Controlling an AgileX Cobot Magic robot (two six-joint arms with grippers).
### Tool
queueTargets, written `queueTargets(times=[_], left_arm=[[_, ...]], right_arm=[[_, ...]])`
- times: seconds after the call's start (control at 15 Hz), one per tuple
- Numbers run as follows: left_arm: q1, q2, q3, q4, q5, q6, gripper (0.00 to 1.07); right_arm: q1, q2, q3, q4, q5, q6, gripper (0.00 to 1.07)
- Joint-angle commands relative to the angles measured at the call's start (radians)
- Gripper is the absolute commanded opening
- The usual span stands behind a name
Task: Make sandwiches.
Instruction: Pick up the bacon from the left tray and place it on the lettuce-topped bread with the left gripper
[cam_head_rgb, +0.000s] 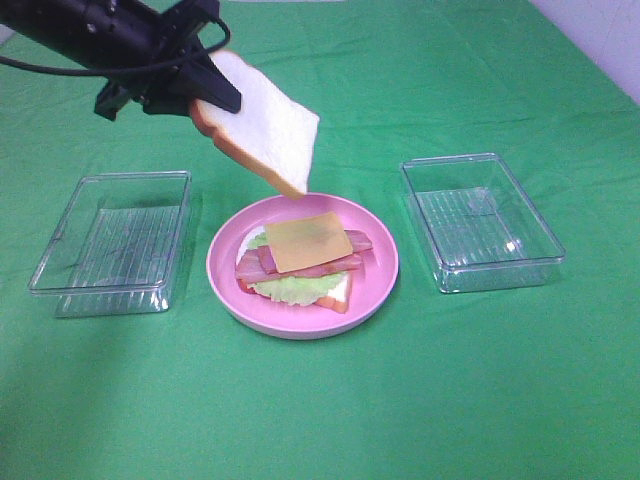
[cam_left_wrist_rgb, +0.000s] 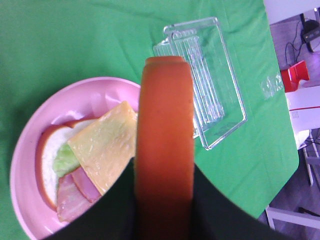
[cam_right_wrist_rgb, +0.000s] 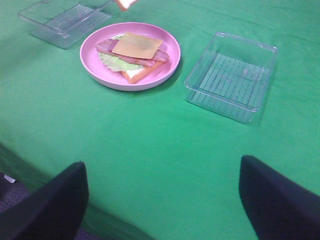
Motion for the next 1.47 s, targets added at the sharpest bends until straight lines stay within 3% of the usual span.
queueTargets(times=[0.07,0.47,0.67,0.73,0.8,0.93,1.2,1.47], left_arm=[[-0.046,0.064,-0.002,-0.031,0.013,-0.002,0.00],[-0.168,0.132,-0.002,-0.025,-0.082,-0.068,0.00],[-0.170,0.132,0.032,-0.024,-0.107,-0.096,0.00],[-0.170,0.132,0.104,-0.040,-0.159,-0.090,0.00],[-0.170,0.130,0.119,-0.068,-0.176,-0.068,0.00],[-0.161,0.128,0.126,-0.118,-0.208,-0.034,0.00],[-0.157,0.128,0.126,-0.103,-0.198,-0.033,0.00],[-0.157,0.128,0.126,-0.103,-0.226,-0.084,0.00]], right_arm=[[0.001,-0.008,0.003,-0.007,-0.014,-0.010,0.78],[0.001,-0.008,0.003,-0.007,-0.014,-0.010,0.78],[0.001,-0.008,0.003,-0.007,-0.014,-0.010,0.78],[0.001,-0.008,0.003,-0.008,-0.014,-0.010,0.78],[0.001,-0.008,0.003,-0.009,-0.014,-0.010,0.78],[0.001,-0.008,0.003,-0.009,-0.014,-0.010,0.78],[0.001,-0.008,0.003,-0.010,-0.014,-0.010,0.78],[0.001,-0.008,0.003,-0.010,-0.015,-0.010,0.78]])
